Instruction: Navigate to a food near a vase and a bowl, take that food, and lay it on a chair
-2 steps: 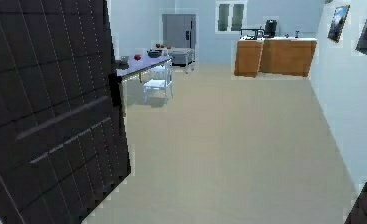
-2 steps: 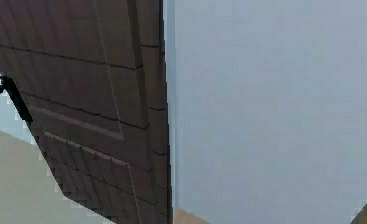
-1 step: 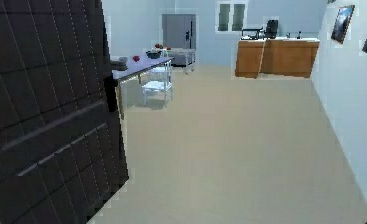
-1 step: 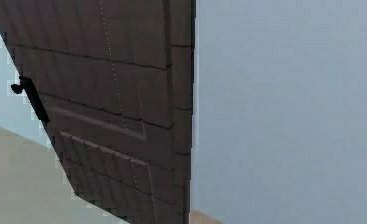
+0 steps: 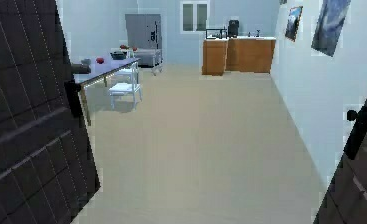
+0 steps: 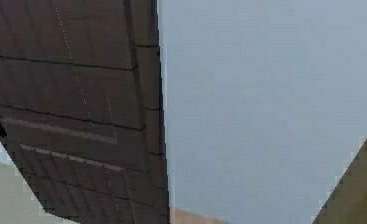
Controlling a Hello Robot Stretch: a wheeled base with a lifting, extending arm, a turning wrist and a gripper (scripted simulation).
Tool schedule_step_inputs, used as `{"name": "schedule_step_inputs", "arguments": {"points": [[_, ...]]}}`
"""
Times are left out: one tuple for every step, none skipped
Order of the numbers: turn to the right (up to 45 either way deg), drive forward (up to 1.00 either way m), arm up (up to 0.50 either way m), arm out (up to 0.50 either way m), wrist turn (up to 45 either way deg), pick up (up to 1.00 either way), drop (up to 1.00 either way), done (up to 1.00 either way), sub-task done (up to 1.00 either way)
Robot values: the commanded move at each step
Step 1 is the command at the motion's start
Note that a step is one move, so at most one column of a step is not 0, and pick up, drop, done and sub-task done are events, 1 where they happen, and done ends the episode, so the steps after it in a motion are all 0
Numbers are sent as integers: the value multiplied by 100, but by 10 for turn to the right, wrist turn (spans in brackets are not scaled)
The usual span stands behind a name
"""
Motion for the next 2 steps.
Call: {"name": "schedule_step_inputs", "arguments": {"points": [[0, 100, 0, 0, 0, 0, 0, 0, 0], [60, 0, 0, 0, 0, 0, 0, 0, 0]]}}
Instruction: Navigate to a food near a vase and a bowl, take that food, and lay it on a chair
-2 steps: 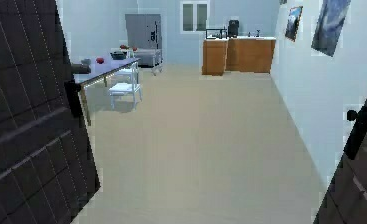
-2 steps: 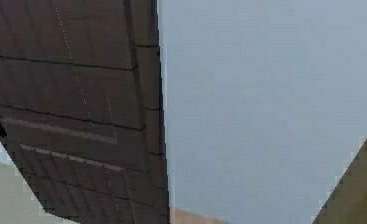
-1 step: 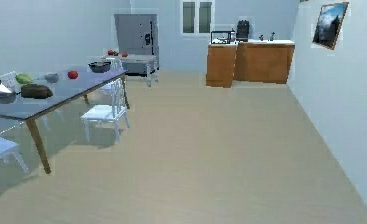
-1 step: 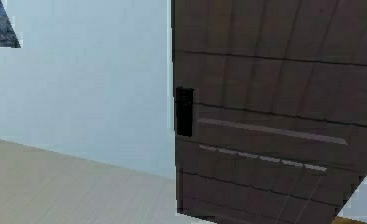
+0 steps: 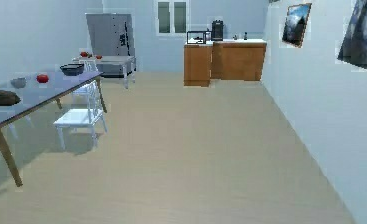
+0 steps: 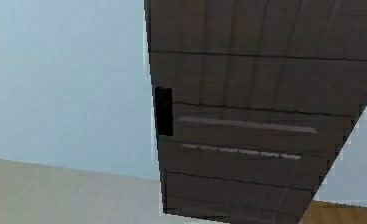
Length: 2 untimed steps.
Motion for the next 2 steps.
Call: {"name": "schedule_step_inputs", "arguments": {"points": [[0, 50, 0, 0, 0, 0, 0, 0, 0], [-450, 0, 0, 0, 0, 0, 0, 0, 0]]}}
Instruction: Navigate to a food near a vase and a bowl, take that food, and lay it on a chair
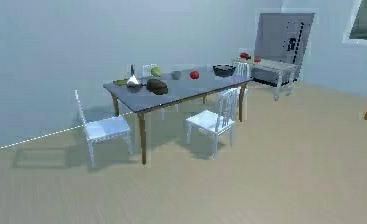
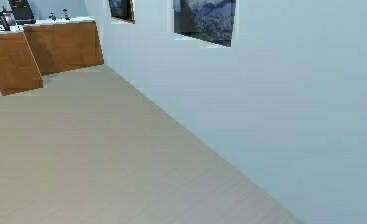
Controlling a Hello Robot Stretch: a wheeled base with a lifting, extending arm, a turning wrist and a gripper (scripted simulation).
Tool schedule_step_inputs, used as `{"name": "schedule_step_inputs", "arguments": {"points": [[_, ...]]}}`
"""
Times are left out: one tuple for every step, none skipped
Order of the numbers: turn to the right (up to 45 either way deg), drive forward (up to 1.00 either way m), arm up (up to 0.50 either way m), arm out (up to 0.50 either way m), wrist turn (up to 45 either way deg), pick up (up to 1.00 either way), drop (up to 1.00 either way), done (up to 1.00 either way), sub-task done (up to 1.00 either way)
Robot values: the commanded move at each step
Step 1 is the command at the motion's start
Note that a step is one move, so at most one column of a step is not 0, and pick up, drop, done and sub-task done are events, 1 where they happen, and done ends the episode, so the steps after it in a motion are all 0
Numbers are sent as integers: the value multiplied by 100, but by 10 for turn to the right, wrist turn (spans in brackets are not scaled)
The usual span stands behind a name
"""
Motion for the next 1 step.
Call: {"name": "schedule_step_inputs", "arguments": {"points": [[-240, 0, 0, 0, 0, 0, 0, 0, 0]]}}
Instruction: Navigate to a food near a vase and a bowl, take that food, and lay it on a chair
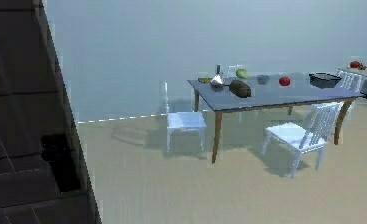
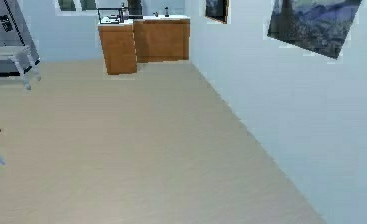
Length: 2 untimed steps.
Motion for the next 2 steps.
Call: {"name": "schedule_step_inputs", "arguments": {"points": [[0, 100, 0, 0, 0, 0, 0, 0, 0], [0, 20, 0, 0, 0, 0, 0, 0, 0]]}}
